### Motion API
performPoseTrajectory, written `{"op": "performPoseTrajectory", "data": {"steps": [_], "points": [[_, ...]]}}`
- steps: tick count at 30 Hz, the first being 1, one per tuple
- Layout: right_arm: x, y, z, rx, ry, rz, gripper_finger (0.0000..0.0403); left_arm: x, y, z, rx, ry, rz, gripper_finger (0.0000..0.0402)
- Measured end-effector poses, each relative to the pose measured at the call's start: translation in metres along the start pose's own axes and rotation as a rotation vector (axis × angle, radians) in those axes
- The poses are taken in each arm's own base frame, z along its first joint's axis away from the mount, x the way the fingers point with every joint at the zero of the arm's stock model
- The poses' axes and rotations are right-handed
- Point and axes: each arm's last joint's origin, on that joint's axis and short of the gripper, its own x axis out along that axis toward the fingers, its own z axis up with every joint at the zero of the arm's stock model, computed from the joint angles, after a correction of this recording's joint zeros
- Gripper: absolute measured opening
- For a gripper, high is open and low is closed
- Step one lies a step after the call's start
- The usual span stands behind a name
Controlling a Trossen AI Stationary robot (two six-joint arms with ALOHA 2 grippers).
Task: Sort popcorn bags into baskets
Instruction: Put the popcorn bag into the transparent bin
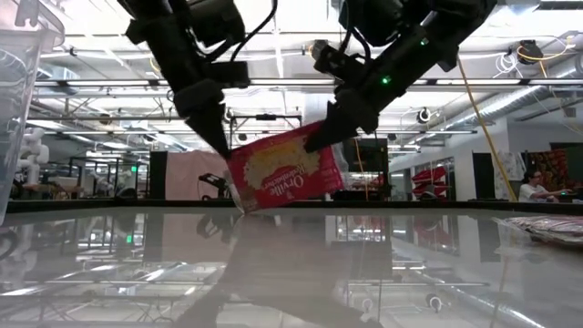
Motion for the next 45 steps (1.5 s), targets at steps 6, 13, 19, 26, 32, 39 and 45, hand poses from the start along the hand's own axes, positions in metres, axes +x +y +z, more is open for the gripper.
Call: {"op": "performPoseTrajectory", "data": {"steps": [6,13,19,26,32,39,45], "points": [[0.001,0.004,-0.013,0.097,0.001,0.051,0.0009,0.003,0.000,-0.015,-0.008,0.003,0.002,0.0215],[0.003,0.003,-0.030,0.132,-0.044,0.053,0.0014,0.013,-0.003,-0.014,0.022,-0.178,0.004,0.0233],[0.003,0.004,-0.035,0.125,-0.061,0.054,0.0015,0.014,-0.003,-0.010,0.075,-0.272,0.016,0.0217],[0.003,0.003,-0.034,0.121,-0.082,0.051,0.0015,0.020,0.000,-0.011,0.159,-0.256,-0.044,0.0175],[0.003,0.003,-0.033,0.111,-0.085,0.053,0.0015,0.033,0.002,-0.013,0.227,-0.248,-0.118,0.0129],[0.003,0.003,-0.033,0.137,-0.085,0.047,0.0016,0.034,0.005,-0.012,0.223,-0.256,-0.095,0.0054],[0.003,0.003,-0.033,0.145,-0.089,0.024,0.0043,0.032,0.004,-0.013,0.198,-0.237,-0.102,0.0024]]}}
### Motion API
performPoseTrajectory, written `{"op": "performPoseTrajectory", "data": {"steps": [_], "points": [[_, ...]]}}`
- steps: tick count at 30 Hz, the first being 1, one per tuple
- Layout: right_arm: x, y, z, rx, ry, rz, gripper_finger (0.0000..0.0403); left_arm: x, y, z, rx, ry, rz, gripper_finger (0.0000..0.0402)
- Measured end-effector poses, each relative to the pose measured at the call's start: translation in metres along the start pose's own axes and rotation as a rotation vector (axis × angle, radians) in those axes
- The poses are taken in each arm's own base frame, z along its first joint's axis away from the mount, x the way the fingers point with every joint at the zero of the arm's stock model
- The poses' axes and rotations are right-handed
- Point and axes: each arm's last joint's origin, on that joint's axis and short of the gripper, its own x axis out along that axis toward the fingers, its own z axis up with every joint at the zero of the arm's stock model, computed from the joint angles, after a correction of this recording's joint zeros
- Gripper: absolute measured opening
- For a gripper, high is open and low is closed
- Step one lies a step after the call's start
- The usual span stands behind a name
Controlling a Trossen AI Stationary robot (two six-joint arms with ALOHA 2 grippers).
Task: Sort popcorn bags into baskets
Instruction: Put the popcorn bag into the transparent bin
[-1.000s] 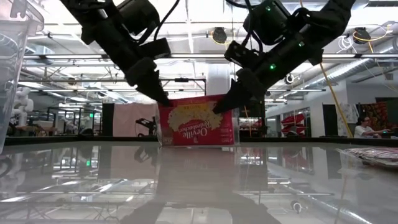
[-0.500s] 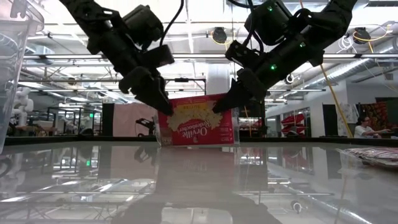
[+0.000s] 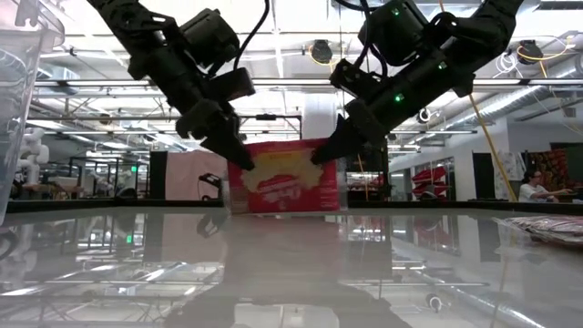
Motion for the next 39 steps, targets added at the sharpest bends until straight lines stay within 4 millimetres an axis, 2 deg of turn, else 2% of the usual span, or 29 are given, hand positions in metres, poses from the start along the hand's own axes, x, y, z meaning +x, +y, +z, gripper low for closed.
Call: {"op": "performPoseTrajectory", "data": {"steps": [5,13,20,26,32,39], "points": [[-0.010,0.001,0.009,0.010,-0.042,-0.020,0.0099,-0.025,-0.005,0.001,-0.053,0.031,-0.016,0.0039],[-0.035,0.002,0.021,0.004,-0.078,-0.048,0.0168,-0.096,-0.026,0.001,-0.187,0.025,-0.117,0.0022],[-0.047,0.015,0.000,0.048,-0.103,0.008,0.0177,-0.172,-0.055,-0.012,-0.378,-0.052,-0.262,0.0029],[-0.060,0.032,-0.019,0.031,-0.163,0.081,0.0174,-0.222,-0.069,-0.026,-0.538,-0.149,-0.457,0.0025],[-0.071,0.048,-0.028,0.022,-0.209,0.155,0.0174,-0.247,-0.081,-0.042,-0.613,-0.094,-0.633,0.0028],[-0.082,0.065,-0.032,-0.014,-0.215,0.144,0.0173,-0.251,-0.105,-0.049,-0.701,0.114,-0.735,0.0029]]}}
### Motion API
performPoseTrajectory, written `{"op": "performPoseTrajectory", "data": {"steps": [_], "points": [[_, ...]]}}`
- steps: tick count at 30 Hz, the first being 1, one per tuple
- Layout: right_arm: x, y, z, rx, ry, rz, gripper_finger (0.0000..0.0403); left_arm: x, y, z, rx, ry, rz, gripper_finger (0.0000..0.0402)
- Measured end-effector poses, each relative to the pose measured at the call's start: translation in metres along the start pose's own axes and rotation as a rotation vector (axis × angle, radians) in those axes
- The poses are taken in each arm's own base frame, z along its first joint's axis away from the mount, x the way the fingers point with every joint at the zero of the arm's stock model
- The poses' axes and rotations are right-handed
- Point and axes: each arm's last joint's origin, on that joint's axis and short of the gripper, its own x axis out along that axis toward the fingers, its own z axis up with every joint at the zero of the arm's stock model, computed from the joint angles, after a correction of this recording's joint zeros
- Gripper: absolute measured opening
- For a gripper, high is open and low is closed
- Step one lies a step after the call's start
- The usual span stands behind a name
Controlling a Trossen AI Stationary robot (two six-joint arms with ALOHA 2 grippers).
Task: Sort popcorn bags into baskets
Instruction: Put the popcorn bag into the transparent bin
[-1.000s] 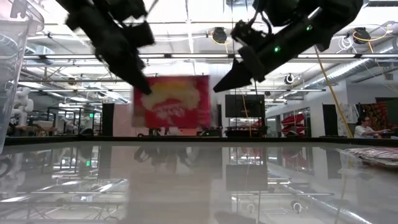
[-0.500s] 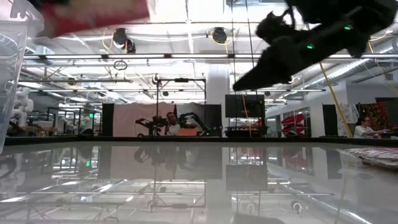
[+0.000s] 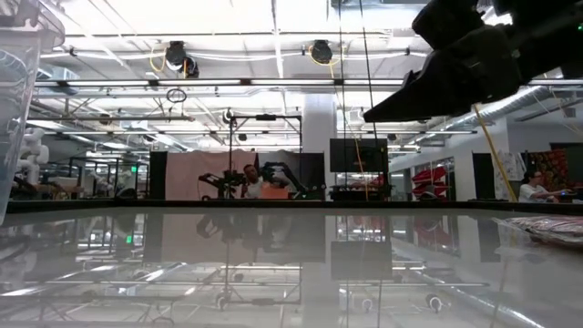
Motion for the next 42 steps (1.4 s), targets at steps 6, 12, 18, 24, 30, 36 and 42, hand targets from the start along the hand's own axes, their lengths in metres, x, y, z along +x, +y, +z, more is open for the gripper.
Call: {"op": "performPoseTrajectory", "data": {"steps": [6,12,18,24,30,36,42], "points": [[-0.004,0.007,-0.001,0.013,-0.003,0.010,0.0173,0.020,-0.011,-0.013,-0.025,0.105,0.028,0.0030],[-0.007,0.014,-0.001,0.036,-0.006,0.036,0.0173,0.036,-0.018,-0.031,-0.153,0.203,0.097,0.0030],[-0.008,0.016,-0.001,0.032,-0.010,0.021,0.0173,0.052,-0.023,-0.045,-0.226,0.208,0.180,0.0031],[-0.008,0.016,-0.001,0.047,-0.010,0.021,0.0173,0.061,-0.025,-0.055,-0.205,0.243,0.214,0.0049],[-0.008,0.016,-0.001,0.047,-0.010,0.023,0.0173,0.061,-0.024,-0.054,-0.162,0.219,0.218,0.0123],[-0.010,0.019,-0.004,0.045,0.026,0.040,0.0173,0.052,-0.023,-0.048,-0.141,0.261,0.165,0.0178],[-0.020,0.018,-0.002,0.097,0.253,0.126,0.0173,0.033,-0.018,-0.041,-0.116,0.284,0.106,0.0171]]}}
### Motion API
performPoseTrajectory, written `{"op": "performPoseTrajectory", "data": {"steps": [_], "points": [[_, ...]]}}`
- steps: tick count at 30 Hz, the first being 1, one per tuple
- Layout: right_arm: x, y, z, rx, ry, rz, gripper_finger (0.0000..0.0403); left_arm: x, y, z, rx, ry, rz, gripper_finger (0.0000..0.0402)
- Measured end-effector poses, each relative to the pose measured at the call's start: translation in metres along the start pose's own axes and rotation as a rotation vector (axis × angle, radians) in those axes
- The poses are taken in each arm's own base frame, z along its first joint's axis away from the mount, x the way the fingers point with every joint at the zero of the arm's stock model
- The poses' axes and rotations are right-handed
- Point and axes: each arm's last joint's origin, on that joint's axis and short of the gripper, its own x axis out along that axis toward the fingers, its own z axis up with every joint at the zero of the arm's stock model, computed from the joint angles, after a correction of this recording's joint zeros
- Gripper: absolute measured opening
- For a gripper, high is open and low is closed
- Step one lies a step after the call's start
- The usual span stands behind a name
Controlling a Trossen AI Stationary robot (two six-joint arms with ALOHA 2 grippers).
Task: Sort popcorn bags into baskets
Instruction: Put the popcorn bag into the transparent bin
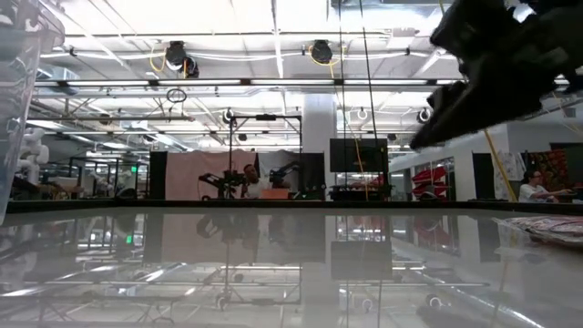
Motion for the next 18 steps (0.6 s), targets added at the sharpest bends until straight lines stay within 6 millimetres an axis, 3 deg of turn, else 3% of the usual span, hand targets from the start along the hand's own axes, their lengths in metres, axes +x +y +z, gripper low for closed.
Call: {"op": "performPoseTrajectory", "data": {"steps": [11,18], "points": [[-0.018,0.011,0.014,0.297,0.175,0.223,0.0173,-0.034,0.006,0.020,0.421,-0.224,-0.005,0.0123],[-0.026,0.031,0.012,0.342,0.305,0.249,0.0173,-0.045,0.011,0.042,0.679,-0.566,0.318,0.0118]]}}
